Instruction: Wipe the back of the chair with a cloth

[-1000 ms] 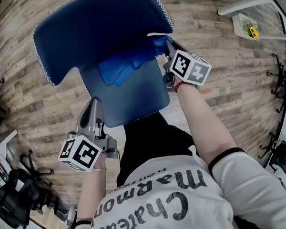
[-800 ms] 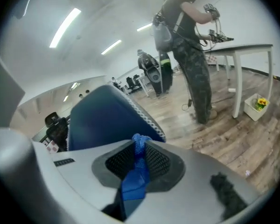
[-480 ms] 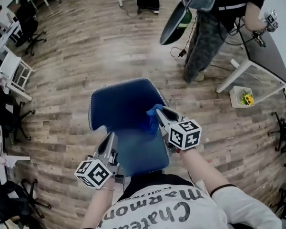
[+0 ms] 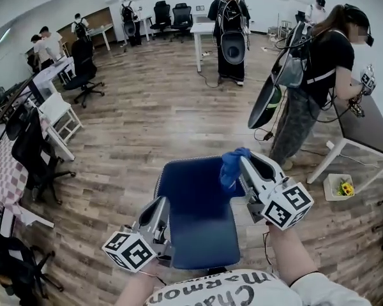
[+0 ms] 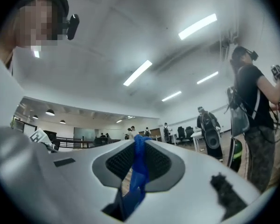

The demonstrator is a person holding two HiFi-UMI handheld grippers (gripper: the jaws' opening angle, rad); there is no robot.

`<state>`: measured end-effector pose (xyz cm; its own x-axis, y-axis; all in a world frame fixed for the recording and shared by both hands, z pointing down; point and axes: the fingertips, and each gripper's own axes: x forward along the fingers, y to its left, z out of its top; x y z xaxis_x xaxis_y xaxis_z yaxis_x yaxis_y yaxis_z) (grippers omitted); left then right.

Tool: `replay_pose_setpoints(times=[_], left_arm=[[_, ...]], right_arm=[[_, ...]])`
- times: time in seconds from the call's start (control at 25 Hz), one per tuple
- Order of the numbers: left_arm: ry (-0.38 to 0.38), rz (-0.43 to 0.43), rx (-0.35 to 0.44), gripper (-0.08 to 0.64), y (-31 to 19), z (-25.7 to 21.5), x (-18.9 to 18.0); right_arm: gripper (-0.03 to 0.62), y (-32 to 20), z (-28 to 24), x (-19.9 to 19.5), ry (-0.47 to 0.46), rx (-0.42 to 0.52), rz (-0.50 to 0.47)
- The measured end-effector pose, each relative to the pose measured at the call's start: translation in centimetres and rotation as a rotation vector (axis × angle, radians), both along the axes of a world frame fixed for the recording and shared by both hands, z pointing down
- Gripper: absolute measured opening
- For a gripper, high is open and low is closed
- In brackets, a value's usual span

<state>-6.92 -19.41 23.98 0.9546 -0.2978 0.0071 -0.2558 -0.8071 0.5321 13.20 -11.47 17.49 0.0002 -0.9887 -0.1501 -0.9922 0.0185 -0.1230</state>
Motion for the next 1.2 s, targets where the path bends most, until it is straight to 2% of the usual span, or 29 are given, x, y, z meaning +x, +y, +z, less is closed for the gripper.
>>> replay_pose_setpoints(times=[0.12, 0.24, 0.4, 0.52, 0.68, 0.88, 1.0, 1.2], left_arm=[[0.055, 0.024, 0.083, 0.009, 2.1, -4.5, -3.0], [0.096, 0.019, 0.115, 0.008, 4.1, -6.8, -7.8], [0.082, -0.012, 0.162, 0.009, 6.3, -7.7, -14.0], [0.095, -0.02, 0.159, 0.008, 7.4, -8.1, -17.1], [0.111, 0.037, 0.189, 0.008, 9.8, -9.3, -18.7], [0.132, 0.056, 0.228, 0.008, 11.9, -10.4, -19.5], [0.14, 0.045, 0.223, 0.008, 12.2, -10.6, -20.4], [0.132, 0.036, 0.237, 0.008, 13.1, -10.4, -20.8]], right_arm=[[0.071, 1.8, -4.1, -2.9, 0.044, 0.025, -0.022], [0.071, 3.8, -5.8, -7.0, 0.034, 0.034, -0.024], [0.071, 6.4, -5.8, -12.9, 0.044, 0.009, -0.032], [0.071, 8.0, -5.5, -16.4, 0.029, 0.008, -0.031], [0.071, 9.9, -5.0, -20.0, 0.034, -0.015, -0.032], [0.067, 12.2, -6.4, -22.4, 0.111, 0.01, -0.012], [0.067, 13.0, -7.7, -23.3, 0.154, 0.039, 0.008], [0.067, 14.0, -7.7, -22.9, 0.137, 0.037, 0.023]])
